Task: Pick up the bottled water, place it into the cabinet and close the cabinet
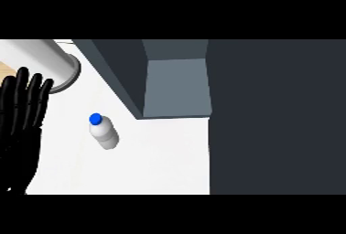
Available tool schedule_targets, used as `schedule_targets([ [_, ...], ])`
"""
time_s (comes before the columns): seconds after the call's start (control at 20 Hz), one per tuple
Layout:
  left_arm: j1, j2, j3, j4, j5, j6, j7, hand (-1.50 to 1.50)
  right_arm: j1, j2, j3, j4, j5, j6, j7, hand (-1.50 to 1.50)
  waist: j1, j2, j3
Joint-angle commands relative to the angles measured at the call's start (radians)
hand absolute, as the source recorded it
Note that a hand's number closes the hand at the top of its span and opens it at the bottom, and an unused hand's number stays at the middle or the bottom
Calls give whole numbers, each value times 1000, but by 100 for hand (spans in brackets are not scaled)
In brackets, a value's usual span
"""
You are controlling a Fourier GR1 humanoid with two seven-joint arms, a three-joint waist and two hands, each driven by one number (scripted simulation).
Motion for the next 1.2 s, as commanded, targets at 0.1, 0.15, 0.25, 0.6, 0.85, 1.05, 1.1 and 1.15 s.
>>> schedule_targets([
  [0.1, -87, -97, -106, 113, -313, 208, 56, -150, 51, -16, -1, -52, 9, 15, -5, -150, 1, -20, -22],
  [0.15, -160, -98, -92, 144, -365, 263, 135, -150, 87, -24, 6, -99, 10, 24, -3, -150, -18, -21, -21],
  [0.25, -164, -99, -115, 193, -505, 387, 154, -150, 61, -32, -1, -72, 19, 29, -29, -150, -17, -18, -19],
  [0.6, -112, -101, -222, 277, -211, 827, 385, -150, 246, 90, 107, -75, -259, 46, 149, -150, -14, -21, -22],
  [0.85, -211, -101, -407, 335, -365, 1032, 531, -150, 364, 70, 114, -166, -285, 73, 143, -150, 9, -22, -22],
  [1.05, -176, -101, -543, 317, -453, 1158, 611, -150, 402, 56, 64, -200, -339, 97, 137, -150, 16, -23, -22],
  [1.1, -200, -101, -497, 304, -481, 1120, 645, -150, 448, 58, 79, -220, -356, 121, 121, -150, 16, -23, -22],
  [1.15, -131, -101, -548, 257, -531, 1134, 664, -150, 401, 85, 142, -214, -255, 63, 150, -150, 22, -23, -23],
])
